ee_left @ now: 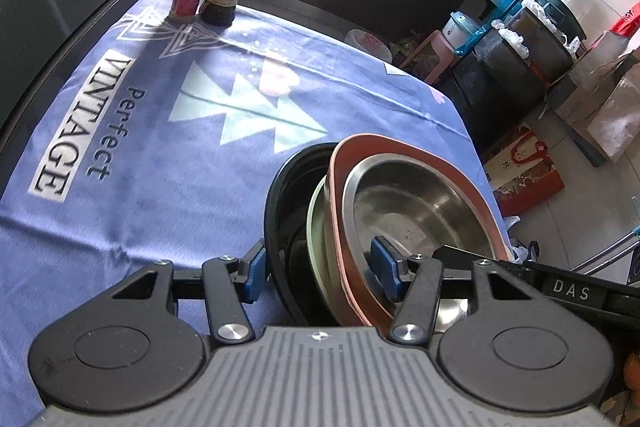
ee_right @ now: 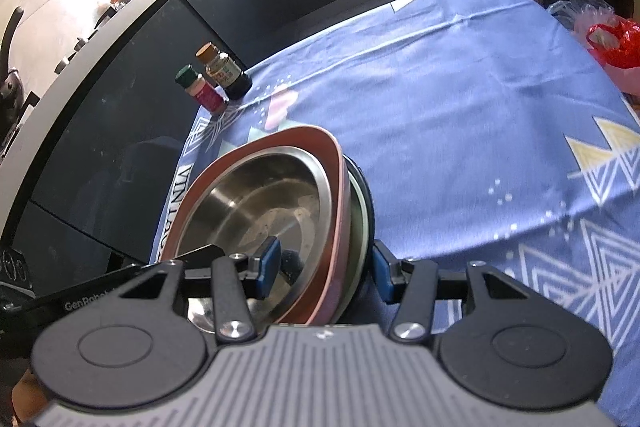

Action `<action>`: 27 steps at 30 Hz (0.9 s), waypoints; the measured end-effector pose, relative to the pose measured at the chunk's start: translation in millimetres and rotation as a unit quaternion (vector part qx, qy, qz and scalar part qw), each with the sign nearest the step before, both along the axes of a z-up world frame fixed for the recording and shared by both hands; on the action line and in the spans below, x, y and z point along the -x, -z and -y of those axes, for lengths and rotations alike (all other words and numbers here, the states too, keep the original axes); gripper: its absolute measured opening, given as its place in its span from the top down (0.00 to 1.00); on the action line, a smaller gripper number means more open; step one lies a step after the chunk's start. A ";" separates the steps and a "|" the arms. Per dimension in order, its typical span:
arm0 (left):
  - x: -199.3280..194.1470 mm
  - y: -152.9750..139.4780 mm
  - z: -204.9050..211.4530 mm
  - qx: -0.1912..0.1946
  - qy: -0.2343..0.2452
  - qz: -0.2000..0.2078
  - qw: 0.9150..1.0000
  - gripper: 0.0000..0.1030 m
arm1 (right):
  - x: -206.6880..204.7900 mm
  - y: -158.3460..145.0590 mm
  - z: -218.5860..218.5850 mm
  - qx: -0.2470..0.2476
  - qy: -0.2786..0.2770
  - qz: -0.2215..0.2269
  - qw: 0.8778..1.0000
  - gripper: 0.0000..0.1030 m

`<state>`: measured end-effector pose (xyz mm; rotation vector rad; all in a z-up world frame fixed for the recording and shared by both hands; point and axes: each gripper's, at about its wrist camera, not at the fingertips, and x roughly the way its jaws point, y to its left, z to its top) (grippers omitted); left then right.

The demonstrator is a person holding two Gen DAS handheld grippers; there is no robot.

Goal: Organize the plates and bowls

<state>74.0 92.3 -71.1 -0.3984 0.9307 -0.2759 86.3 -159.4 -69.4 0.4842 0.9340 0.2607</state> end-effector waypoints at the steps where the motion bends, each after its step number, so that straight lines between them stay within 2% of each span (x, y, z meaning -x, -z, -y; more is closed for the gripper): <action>1: -3.4 -2.2 1.5 -0.001 0.001 0.001 1.000 0.50 | -3.0 -1.2 1.1 -0.001 0.000 0.002 1.000 0.00; 14: -43.6 -35.3 18.0 -0.021 -0.006 0.049 0.999 0.50 | -42.0 -26.4 10.1 0.004 0.002 0.045 0.999 0.00; 27: -94.5 -28.0 22.7 -0.014 -0.016 0.062 0.998 0.50 | -86.2 -22.7 13.1 0.015 0.010 0.061 0.998 0.00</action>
